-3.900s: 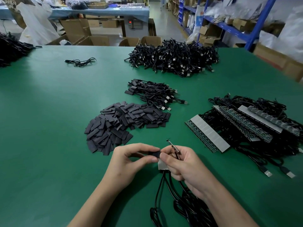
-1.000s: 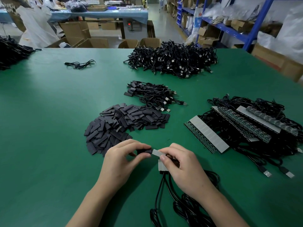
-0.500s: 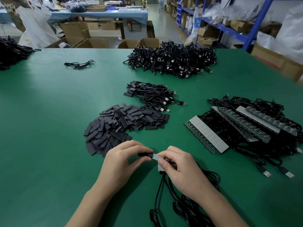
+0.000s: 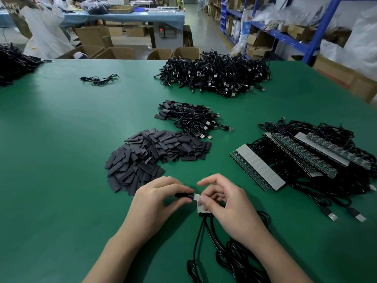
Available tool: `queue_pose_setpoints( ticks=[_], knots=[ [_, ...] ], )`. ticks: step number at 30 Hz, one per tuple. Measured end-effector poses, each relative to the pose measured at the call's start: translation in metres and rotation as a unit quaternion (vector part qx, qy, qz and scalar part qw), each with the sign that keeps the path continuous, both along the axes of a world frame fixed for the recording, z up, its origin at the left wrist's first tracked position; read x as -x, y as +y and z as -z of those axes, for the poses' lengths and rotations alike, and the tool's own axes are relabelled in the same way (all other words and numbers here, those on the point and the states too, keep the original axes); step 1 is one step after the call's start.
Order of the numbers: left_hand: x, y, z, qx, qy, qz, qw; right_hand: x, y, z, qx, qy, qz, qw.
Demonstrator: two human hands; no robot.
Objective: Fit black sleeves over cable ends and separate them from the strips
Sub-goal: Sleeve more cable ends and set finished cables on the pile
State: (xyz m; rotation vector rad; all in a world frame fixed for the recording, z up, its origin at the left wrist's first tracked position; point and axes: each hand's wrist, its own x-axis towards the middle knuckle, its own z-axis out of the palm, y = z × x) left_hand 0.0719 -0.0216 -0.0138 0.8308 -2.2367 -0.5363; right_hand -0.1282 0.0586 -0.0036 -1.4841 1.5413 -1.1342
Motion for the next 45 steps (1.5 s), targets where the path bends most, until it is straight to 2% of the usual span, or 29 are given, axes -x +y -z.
queue_pose_setpoints(
  ticks=[7, 15, 18, 26, 32, 35, 40, 42, 45],
  knots=[
    [0.0029, 0.0033, -0.0035, -0.014, 0.0, 0.021, 1.0, -0.0024, 0.0004, 0.0002, -0.006, -0.016, -0.015, 1.0],
    [0.0019, 0.0012, -0.0012, -0.001, -0.038, 0.038, 0.999, -0.0036, 0.0006, -0.0004, 0.003, 0.038, -0.016, 0.999],
    [0.0025, 0.0007, -0.0013, -0.012, -0.029, 0.042, 0.999, -0.0036, 0.0012, -0.0014, 0.005, 0.031, -0.009, 0.999],
    [0.0045, 0.002, 0.0007, -0.083, -0.009, 0.04, 0.996, -0.0019, 0.0002, -0.0009, 0.003, 0.017, 0.027, 1.0],
    [0.0079, 0.0029, 0.0042, -0.156, 0.0, 0.015, 0.988, -0.0007, 0.0015, 0.0003, 0.032, 0.077, 0.019, 0.996],
    [0.0067, 0.0021, 0.0048, -0.208, 0.025, 0.008, 0.978, 0.0016, 0.001, -0.0006, 0.042, 0.106, 0.025, 0.993],
    [0.0068, 0.0035, 0.0048, -0.244, 0.061, 0.008, 0.968, 0.003, 0.0012, -0.0011, 0.03, 0.145, 0.028, 0.989],
    [0.007, 0.0047, 0.0038, -0.239, 0.073, 0.007, 0.968, 0.0026, 0.0009, 0.0013, 0.024, 0.146, 0.03, 0.988],
    [0.0059, 0.0064, 0.0012, -0.179, 0.059, 0.006, 0.982, 0.0026, 0.0008, 0.0019, 0.011, 0.123, 0.033, 0.992]
  ],
)
